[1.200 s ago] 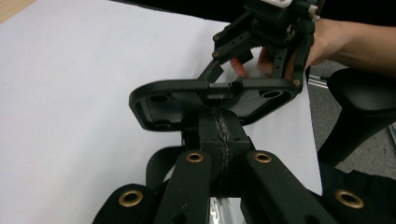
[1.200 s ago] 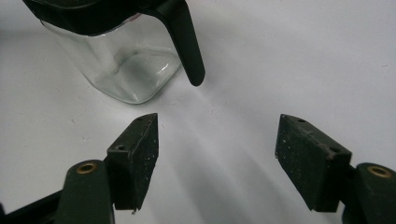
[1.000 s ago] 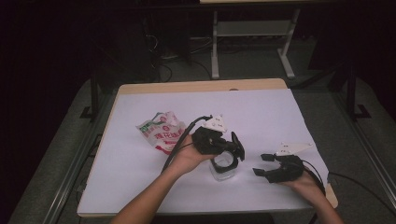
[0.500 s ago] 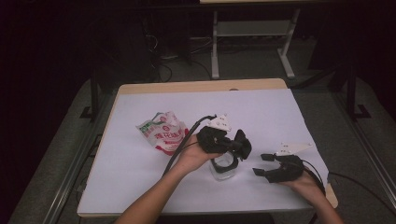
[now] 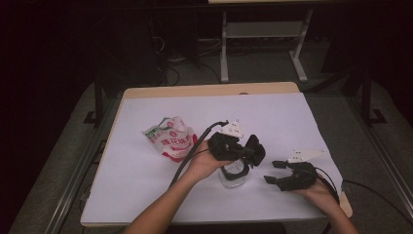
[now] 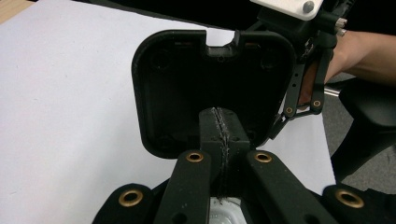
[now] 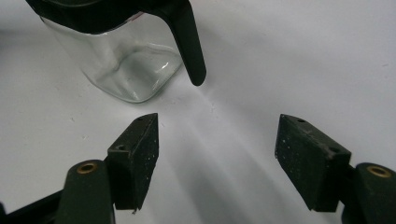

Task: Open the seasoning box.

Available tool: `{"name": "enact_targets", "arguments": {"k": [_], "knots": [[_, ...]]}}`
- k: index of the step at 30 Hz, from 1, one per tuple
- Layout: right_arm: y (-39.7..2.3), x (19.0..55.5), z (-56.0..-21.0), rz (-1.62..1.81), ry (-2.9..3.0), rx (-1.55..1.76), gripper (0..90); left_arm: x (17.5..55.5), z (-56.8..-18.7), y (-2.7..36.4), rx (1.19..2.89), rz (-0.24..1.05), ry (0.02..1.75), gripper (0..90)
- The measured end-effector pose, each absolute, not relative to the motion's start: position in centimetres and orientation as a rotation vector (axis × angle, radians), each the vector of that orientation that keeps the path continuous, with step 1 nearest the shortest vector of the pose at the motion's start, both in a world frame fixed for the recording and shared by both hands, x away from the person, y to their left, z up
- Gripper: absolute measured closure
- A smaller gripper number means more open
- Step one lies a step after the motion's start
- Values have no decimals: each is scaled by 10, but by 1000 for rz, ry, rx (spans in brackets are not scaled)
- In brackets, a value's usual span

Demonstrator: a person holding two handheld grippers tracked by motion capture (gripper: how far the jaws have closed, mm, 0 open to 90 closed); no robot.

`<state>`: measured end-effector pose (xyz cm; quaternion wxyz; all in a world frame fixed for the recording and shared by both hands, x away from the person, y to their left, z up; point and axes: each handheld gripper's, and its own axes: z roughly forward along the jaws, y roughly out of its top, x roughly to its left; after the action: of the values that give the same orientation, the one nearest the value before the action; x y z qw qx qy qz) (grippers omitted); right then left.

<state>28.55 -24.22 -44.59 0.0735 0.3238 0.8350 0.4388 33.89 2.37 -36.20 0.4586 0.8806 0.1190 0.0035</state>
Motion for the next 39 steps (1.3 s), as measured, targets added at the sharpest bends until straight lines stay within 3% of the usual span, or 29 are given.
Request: {"name": "enact_targets", "arguments": {"k": [20,34,39], "knots": [[-243,289,-445,1325,2496,977,301,324,-355,64,2167,-19,326,893],[-240,288,-446,1311,2507,964,301,313,-355,99,2165,7,400,807],[-240,287,-446,1310,2507,964,301,311,-359,109,2176,7,418,706]]}}
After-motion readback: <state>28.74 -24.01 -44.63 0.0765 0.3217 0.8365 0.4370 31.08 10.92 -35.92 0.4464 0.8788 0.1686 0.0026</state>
